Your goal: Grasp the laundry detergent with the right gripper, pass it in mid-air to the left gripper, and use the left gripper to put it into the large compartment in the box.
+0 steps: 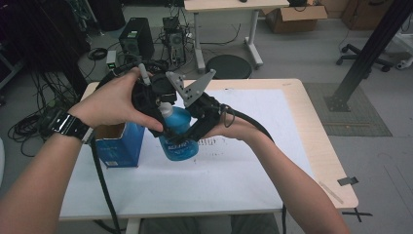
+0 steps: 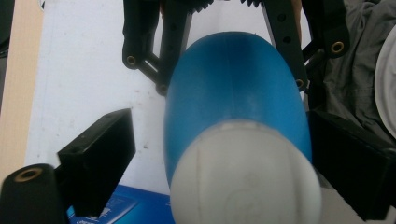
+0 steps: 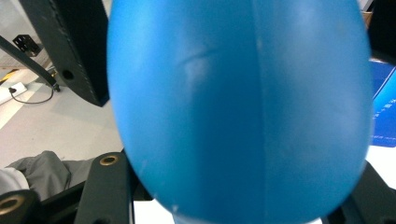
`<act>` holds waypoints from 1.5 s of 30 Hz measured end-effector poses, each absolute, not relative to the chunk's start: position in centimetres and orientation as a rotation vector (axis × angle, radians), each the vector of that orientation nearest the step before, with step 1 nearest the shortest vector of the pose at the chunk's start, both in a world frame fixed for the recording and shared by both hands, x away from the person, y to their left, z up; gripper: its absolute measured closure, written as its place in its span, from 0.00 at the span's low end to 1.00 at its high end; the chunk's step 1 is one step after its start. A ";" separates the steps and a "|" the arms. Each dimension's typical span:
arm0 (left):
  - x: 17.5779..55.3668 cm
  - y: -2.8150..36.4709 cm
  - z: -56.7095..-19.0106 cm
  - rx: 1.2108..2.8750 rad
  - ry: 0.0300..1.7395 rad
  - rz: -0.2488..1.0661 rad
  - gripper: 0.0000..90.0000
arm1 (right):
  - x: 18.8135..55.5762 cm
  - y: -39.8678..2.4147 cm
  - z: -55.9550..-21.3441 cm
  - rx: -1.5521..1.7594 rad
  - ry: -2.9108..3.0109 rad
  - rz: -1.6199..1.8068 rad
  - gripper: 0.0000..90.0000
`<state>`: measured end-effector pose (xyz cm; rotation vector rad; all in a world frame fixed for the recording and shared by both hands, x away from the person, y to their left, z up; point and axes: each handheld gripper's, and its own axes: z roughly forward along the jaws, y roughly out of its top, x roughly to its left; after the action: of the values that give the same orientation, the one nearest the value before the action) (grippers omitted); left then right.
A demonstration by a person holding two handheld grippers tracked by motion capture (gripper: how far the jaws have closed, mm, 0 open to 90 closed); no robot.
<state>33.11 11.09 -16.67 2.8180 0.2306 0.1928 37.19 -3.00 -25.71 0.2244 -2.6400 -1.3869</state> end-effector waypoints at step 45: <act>33.2 11.0 -17.1 2.854 0.223 0.168 0.40 | 37.2 -2.6 -26.1 0.200 -2.653 -1.365 0.46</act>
<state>33.18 10.95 -17.12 2.8541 0.2229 0.1680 37.18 -2.61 -26.13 0.2004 -2.6531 -1.3650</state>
